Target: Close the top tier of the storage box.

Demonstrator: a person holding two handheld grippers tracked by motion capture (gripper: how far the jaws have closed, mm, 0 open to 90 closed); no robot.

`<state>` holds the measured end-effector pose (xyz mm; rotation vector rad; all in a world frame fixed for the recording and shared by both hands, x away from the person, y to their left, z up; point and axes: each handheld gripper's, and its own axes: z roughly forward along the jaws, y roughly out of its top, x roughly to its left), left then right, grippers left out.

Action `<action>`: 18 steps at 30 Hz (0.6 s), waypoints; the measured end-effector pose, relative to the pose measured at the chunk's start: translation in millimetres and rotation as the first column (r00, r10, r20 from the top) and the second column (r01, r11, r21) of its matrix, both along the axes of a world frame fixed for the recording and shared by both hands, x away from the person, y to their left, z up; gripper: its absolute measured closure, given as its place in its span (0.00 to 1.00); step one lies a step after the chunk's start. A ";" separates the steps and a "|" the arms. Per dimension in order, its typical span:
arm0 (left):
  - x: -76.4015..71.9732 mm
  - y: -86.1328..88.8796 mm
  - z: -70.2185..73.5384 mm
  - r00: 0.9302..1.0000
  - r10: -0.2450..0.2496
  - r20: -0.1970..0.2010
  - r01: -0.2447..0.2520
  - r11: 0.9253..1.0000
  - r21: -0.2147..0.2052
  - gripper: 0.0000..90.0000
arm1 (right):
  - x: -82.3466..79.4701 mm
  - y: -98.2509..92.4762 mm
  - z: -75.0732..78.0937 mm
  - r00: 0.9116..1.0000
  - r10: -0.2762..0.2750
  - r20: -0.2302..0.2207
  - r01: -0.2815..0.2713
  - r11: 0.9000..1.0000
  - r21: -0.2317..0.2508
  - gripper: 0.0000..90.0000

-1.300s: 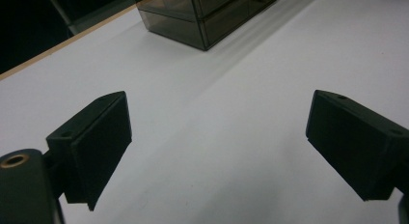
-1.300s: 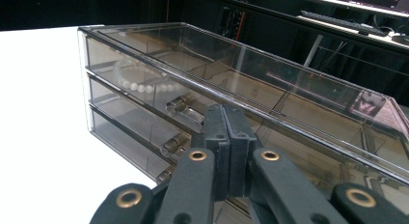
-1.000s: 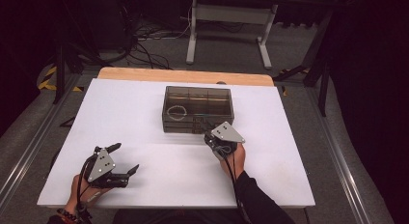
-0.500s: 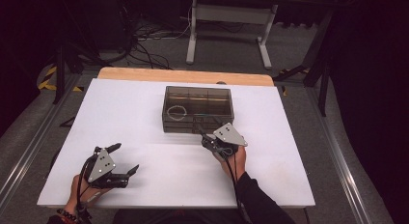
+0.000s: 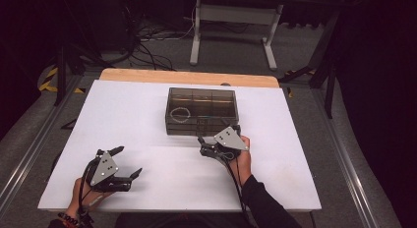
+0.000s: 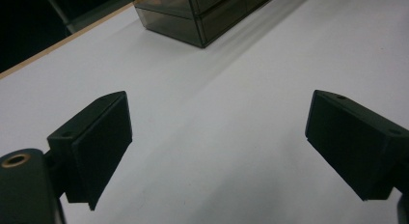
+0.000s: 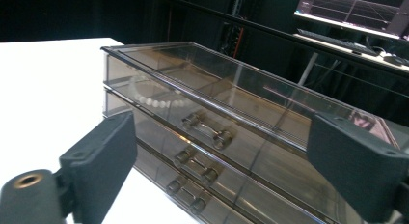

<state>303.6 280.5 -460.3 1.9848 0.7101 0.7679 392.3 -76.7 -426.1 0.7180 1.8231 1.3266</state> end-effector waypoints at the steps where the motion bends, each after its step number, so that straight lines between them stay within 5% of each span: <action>1: -0.1 0.0 0.0 1.000 0.001 0.000 -0.001 1.000 0.000 0.11 | -0.2 0.5 0.2 1.000 0.004 0.001 -0.004 1.000 -0.006 0.08; 18: 0.1 -0.1 0.0 1.000 0.000 -0.005 0.000 1.000 -0.002 0.10 | -4.2 -2.9 5.3 0.998 0.053 -0.030 -0.054 0.997 -0.054 0.05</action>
